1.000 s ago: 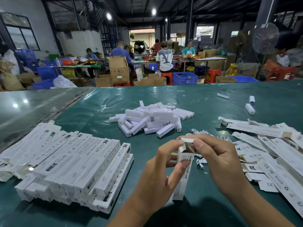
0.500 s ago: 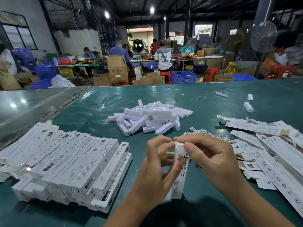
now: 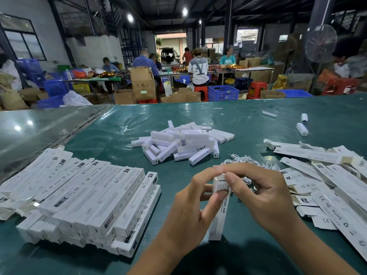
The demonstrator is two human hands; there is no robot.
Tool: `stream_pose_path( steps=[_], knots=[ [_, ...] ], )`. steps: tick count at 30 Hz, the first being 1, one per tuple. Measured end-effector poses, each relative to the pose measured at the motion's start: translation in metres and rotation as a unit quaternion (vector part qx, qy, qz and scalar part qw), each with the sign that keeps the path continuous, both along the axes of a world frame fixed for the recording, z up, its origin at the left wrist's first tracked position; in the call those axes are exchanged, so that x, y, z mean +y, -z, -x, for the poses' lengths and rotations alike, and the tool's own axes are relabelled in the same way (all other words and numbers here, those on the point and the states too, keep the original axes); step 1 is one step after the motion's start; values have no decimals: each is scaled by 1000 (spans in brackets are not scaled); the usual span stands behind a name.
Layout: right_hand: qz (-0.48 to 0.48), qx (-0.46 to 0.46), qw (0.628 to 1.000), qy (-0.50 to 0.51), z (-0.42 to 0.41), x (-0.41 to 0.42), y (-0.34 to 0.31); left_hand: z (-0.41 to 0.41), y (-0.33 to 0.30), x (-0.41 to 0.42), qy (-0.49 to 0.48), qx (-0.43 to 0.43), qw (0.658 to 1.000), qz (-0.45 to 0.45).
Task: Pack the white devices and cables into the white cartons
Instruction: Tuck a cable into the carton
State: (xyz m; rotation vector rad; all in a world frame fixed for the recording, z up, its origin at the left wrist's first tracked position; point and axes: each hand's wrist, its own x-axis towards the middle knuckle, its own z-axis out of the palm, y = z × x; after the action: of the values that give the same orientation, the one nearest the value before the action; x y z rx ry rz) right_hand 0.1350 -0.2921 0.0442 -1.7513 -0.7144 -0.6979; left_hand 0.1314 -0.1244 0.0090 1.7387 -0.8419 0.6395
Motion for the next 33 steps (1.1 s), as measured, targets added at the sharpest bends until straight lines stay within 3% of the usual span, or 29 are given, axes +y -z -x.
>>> stream_pose_path(
  steps=[7,14,18,20,23,26,30,33],
  knots=[
    [16,-13,1000,24,-2,-1,5,-1,1,2,-13,8,1000,1],
    [47,-119,991,34,-2,-1,12,-1,1,3,30,61,997,47],
    [70,-150,985,40,-5,2,18,-1,0,4,21,32,999,-7],
    [62,-128,989,49,-7,2,19,-1,-2,5,0,34,999,-14],
    [24,-25,997,68,-11,0,20,-1,-2,4,-4,102,995,-11],
    [83,34,991,102,-20,-3,26,-3,1,4,-34,166,982,-83],
    [87,55,987,122,-29,-6,34,-9,-13,21,-158,118,974,-112],
    [100,77,983,134,-33,-8,37,-13,-32,51,-280,106,947,-116]
  ],
)
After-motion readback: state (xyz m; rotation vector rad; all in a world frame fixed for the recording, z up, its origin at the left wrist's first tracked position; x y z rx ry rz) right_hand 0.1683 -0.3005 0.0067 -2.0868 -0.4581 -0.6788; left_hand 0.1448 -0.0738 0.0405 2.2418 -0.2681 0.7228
